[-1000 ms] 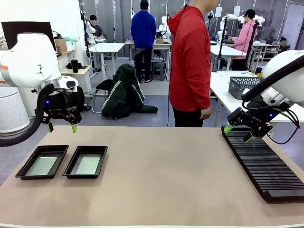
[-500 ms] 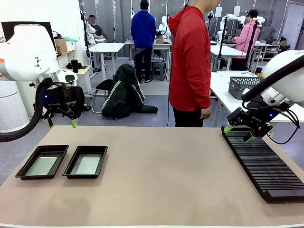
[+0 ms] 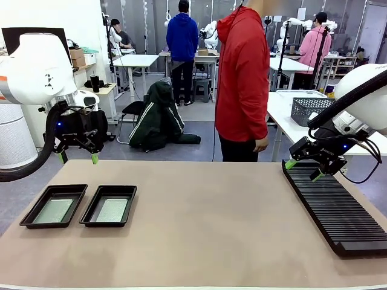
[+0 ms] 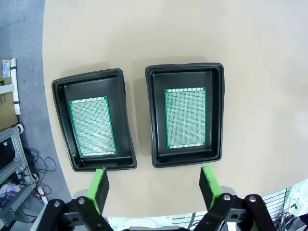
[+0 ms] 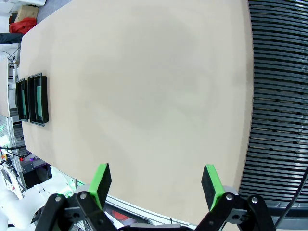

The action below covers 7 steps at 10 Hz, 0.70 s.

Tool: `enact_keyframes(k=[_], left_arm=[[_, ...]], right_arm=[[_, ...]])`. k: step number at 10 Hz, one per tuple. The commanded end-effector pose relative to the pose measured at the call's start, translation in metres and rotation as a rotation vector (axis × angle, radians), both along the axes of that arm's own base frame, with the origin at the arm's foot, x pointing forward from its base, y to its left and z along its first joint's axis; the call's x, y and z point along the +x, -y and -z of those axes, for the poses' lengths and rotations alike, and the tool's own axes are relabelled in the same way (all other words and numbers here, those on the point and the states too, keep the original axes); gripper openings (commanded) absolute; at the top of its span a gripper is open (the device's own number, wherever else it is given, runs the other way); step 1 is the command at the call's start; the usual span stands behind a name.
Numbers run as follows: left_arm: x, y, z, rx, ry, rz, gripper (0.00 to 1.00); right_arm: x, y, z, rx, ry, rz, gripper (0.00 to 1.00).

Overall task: Inspect and transfer BCBs to ESD trays.
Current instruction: Pick up the ESD tray and place it on the left side of the table.

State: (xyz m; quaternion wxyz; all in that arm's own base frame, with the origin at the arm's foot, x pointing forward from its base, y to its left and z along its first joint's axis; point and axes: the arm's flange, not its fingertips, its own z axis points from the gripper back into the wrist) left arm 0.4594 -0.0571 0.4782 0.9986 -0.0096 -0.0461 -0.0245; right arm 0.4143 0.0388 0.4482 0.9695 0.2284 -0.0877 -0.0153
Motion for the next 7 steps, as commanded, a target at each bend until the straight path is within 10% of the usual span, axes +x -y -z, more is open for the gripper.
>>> enact_keyframes(k=[1,7], left_arm=[[0.0011,-0.0005,0.001,0.0,0.002,-0.001,1.0],[0.0011,-0.0005,0.001,0.0,0.002,-0.001,1.0]], right_arm=[[-0.0005,-0.0012,-0.0015,-0.005,-0.01,0.02,1.0],[-0.0005,-0.0012,-0.0015,-0.005,-0.01,0.02,1.0]])
